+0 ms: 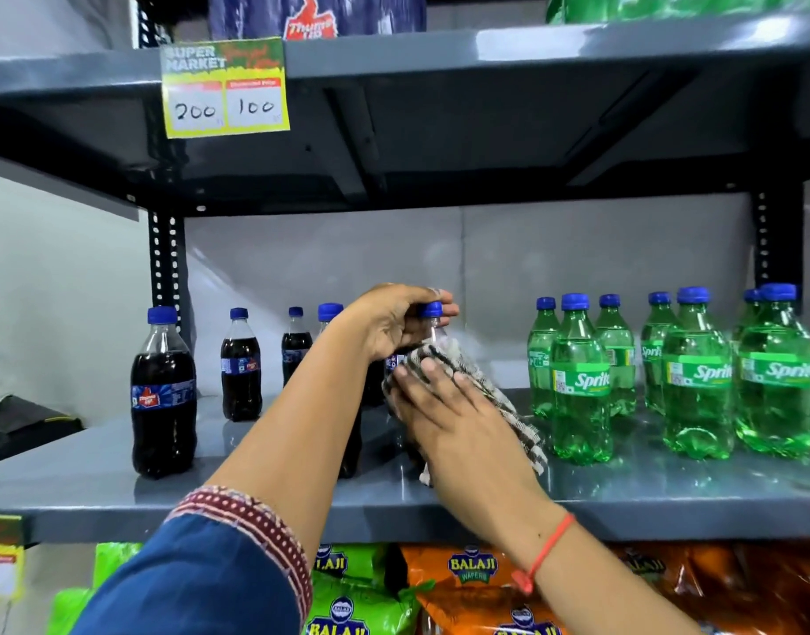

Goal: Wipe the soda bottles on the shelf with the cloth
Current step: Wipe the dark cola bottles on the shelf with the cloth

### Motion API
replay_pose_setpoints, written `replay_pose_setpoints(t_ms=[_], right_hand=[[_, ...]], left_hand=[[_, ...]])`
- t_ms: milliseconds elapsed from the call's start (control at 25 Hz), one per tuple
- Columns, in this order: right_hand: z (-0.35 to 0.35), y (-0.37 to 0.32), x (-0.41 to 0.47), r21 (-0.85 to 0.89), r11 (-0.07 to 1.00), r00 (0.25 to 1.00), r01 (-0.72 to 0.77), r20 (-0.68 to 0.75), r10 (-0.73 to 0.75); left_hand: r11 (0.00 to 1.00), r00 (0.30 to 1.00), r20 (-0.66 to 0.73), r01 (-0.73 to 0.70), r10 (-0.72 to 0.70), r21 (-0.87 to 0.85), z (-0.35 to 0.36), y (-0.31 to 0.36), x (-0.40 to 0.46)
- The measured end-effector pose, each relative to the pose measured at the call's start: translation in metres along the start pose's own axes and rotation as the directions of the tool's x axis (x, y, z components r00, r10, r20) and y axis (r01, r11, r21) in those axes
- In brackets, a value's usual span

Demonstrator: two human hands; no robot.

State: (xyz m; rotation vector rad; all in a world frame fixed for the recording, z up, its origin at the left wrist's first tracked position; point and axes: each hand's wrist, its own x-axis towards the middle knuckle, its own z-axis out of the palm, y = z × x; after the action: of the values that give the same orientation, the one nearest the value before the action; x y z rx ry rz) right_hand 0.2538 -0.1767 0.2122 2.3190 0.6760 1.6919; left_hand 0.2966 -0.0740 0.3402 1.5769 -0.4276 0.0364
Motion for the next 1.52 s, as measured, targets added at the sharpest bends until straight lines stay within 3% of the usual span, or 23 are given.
replay_pose_setpoints(t_ms=[120, 240, 360, 560, 720, 880, 1040, 1200, 1360, 1520], right_hand=[[-0.001, 0.007, 0.001, 0.012, 0.999, 0.999, -0.035, 0.028, 0.034], [-0.001, 0.005, -0.005, 0.009, 0.999, 0.998, 0.047, 0.031, -0.047], [-0.002, 0.01, 0.003, -0.004, 0.999, 0.999, 0.032, -0.041, -0.032], [0.001, 0.004, -0.006, 0.002, 0.998, 0.998, 0.058, 0.033, -0.058], [-0.001, 0.01, 0.008, 0.043, 0.997, 0.998, -0.063, -0.01, 0.063], [0.004, 0.001, -0.009, 0.059, 0.995, 0.996, -0.08, -0.029, 0.082], [0.001, 0.001, 0.006, 0.044, 0.989, 0.99, -0.138, 0.046, 0.136], [-0.003, -0.006, -0.017, 0.084, 0.99, 0.986, -0.112, 0.132, 0.101], [-0.006, 0.0, -0.031, 0.193, 0.979, 0.997, -0.059, 0.068, 0.047], [-0.02, 0.01, -0.043, 0.211, 0.977, 0.993, -0.034, 0.12, 0.009]], left_hand=[[1.0, 1.0, 0.004, 0.022, -0.022, -0.018, 0.002, 0.001, -0.001], [1.0, 1.0, 0.002, 0.015, -0.015, 0.013, -0.001, 0.001, -0.001], [1.0, 1.0, 0.0, 0.02, -0.02, 0.001, -0.001, 0.0, -0.001], [1.0, 1.0, -0.013, 0.011, -0.011, 0.008, 0.001, 0.002, -0.005], [0.998, 0.999, -0.003, 0.037, -0.037, -0.042, 0.001, 0.001, -0.005], [1.0, 1.0, -0.019, 0.011, -0.011, 0.009, 0.001, 0.002, -0.006], [1.0, 1.0, -0.011, 0.018, -0.018, -0.016, 0.002, 0.001, -0.006], [1.0, 1.0, -0.022, 0.008, -0.007, 0.028, 0.001, 0.002, -0.008], [0.999, 0.999, -0.033, 0.014, -0.012, 0.037, 0.003, 0.003, -0.009], [1.0, 0.999, -0.046, 0.026, -0.026, 0.011, 0.002, 0.003, -0.01]])
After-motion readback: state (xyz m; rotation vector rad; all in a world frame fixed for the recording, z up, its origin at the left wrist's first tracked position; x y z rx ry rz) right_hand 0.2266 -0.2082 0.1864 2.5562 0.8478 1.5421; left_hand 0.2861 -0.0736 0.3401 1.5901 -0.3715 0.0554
